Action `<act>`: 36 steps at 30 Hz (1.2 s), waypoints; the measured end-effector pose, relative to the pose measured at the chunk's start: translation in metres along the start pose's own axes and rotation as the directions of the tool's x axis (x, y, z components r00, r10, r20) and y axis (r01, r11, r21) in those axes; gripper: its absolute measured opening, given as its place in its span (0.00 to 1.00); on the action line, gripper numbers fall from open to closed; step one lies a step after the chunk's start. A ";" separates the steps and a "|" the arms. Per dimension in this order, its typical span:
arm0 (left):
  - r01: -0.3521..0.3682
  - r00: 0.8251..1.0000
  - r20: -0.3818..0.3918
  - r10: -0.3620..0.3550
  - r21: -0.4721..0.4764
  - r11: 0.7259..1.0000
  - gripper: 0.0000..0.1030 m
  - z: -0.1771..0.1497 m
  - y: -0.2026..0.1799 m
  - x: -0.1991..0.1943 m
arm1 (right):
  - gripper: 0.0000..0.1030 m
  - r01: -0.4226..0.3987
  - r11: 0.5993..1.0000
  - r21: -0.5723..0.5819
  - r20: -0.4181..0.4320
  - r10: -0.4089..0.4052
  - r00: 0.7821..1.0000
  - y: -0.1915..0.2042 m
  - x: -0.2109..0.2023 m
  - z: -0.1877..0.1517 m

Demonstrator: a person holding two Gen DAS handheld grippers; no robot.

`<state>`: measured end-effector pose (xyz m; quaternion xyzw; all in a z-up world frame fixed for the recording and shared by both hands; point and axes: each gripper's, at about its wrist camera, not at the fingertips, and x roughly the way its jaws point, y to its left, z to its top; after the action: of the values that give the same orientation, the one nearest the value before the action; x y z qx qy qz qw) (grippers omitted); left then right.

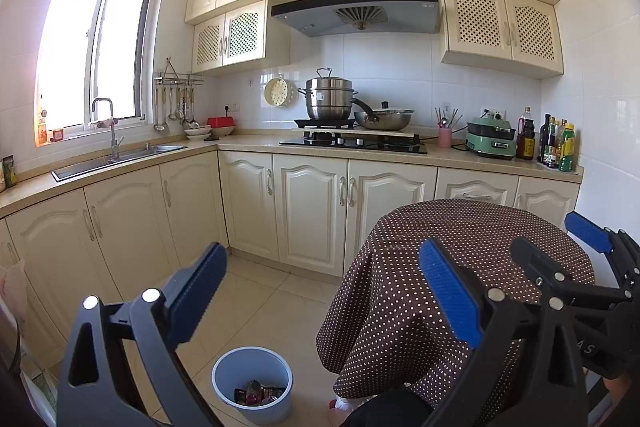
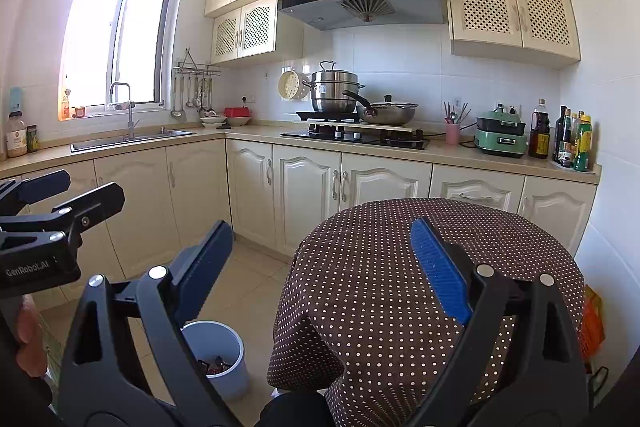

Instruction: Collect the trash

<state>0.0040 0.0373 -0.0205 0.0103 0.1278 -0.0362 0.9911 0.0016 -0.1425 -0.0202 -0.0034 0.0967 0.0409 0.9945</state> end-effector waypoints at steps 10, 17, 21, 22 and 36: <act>-0.001 1.000 -0.004 0.001 0.002 1.000 0.93 -0.002 -0.002 0.001 | 0.87 0.000 1.000 0.000 -0.001 0.000 1.000 0.000 0.000 -0.001; 0.000 1.000 -0.006 0.000 0.003 1.000 0.93 -0.004 -0.002 0.002 | 0.87 -0.004 1.000 -0.003 -0.004 0.003 1.000 -0.001 0.002 -0.002; -0.001 1.000 -0.009 0.001 0.003 1.000 0.93 -0.005 -0.002 0.004 | 0.87 -0.005 1.000 -0.004 -0.005 0.005 1.000 0.000 0.002 -0.002; -0.001 1.000 -0.009 0.001 0.003 1.000 0.93 -0.005 -0.002 0.004 | 0.87 -0.005 1.000 -0.005 -0.006 0.005 1.000 0.000 0.002 -0.003; -0.004 1.000 -0.016 0.004 -0.002 1.000 0.93 -0.006 0.000 0.007 | 0.87 -0.015 1.000 -0.012 -0.010 0.015 1.000 0.001 0.006 0.000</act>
<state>0.0092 0.0369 -0.0276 0.0100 0.1359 -0.0339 0.9901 0.0074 -0.1414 -0.0217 -0.0089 0.1012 0.0490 0.9936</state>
